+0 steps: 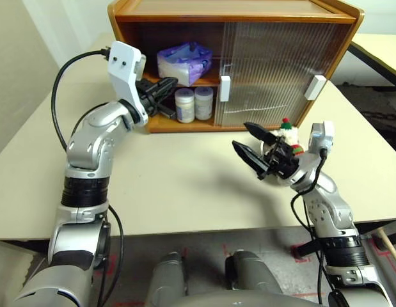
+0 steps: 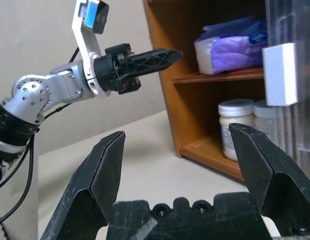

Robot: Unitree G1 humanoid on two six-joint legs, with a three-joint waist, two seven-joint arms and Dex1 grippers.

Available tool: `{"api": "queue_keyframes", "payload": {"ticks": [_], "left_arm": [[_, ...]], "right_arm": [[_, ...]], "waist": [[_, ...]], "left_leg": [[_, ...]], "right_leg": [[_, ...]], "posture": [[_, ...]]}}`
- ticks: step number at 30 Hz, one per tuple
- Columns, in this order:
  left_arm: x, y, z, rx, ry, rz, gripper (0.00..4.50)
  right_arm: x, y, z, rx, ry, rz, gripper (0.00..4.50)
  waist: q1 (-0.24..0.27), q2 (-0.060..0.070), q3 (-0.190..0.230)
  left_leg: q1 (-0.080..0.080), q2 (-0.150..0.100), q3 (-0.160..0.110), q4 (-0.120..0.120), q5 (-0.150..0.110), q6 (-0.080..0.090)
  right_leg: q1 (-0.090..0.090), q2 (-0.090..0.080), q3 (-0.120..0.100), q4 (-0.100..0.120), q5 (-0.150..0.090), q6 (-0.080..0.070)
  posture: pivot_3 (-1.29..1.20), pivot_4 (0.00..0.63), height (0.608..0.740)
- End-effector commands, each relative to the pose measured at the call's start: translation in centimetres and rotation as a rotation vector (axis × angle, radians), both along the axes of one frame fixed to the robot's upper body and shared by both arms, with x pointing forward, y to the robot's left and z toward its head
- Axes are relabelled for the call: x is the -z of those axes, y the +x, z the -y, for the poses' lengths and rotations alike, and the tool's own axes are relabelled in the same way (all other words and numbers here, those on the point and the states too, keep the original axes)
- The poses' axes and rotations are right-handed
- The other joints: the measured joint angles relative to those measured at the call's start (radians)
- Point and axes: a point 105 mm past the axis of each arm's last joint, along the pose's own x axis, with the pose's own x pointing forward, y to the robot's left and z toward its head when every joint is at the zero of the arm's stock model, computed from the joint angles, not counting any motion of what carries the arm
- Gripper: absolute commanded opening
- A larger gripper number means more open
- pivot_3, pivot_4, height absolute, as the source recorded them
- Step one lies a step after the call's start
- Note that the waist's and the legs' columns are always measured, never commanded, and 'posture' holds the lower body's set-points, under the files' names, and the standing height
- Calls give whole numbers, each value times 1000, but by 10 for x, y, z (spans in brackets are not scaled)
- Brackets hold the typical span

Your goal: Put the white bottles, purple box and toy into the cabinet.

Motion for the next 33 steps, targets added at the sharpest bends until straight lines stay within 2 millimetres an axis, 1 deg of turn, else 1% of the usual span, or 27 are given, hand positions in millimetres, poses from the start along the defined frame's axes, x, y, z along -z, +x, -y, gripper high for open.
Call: {"api": "queue_keyframes", "payload": {"ticks": [1,4,7,13,15,19,22,24,26,28,33], "left_arm": [[4,4,12,53,13,-9,21],[10,15,20,69,22,-25,21],[13,27,20,56,29,-27,21],[9,57,11,-51,55,4,21],[7,65,5,-97,52,10,21],[6,74,-5,-151,61,19,21],[5,75,-4,-143,79,36,21],[3,71,1,-97,77,53,21],[2,64,5,-48,68,69,21],[4,55,4,-17,54,80,21],[13,32,7,71,22,71,21]], "right_arm": [[-1,-3,5,12,-6,20,4500],[2,-5,6,14,-26,22,4500],[2,-4,7,20,-31,24,4500],[4,-5,6,20,-46,23,4500],[4,-5,6,22,-48,22,4500],[3,-5,8,28,-48,22,4500],[3,-7,9,28,-51,21,4500],[2,-7,10,30,-53,20,4500],[2,-7,13,34,-55,17,4500],[1,-7,15,37,-59,14,4500],[0,-5,23,45,-68,9,4500]], "waist": [[0,0,0],[0,0,0],[-3,0,0],[-13,0,0],[-19,0,0],[-32,0,0],[-33,0,0],[-33,0,0],[-33,0,0],[-33,0,0],[-34,0,0]], "left_leg": [[0,0,0,0,0,0],[0,0,0,0,0,0],[0,0,0,0,0,0],[0,0,0,1,0,0],[-1,0,-1,1,0,0],[-2,0,-1,1,0,0],[-2,0,-1,0,0,0],[-3,0,-1,0,0,0],[-3,0,-1,0,0,0],[-3,0,-1,0,0,0],[-3,0,0,0,0,0]], "right_leg": [[0,0,0,0,0,0],[0,0,0,0,0,1],[0,0,0,0,-2,3],[0,0,0,0,-2,4],[0,0,0,0,-2,4],[-1,0,0,-1,-2,5],[-1,1,0,-1,-3,5],[-2,1,0,-1,-3,5],[-2,0,0,-1,-3,5],[-2,0,0,-1,-3,5],[-2,1,0,0,-2,3]], "posture": [[-2,0,740],[-32,0,740],[-43,0,740],[-59,0,740],[-69,0,740],[-72,0,740],[-72,0,740],[-62,0,740],[-59,0,740],[-58,0,740],[-59,0,740]]}}
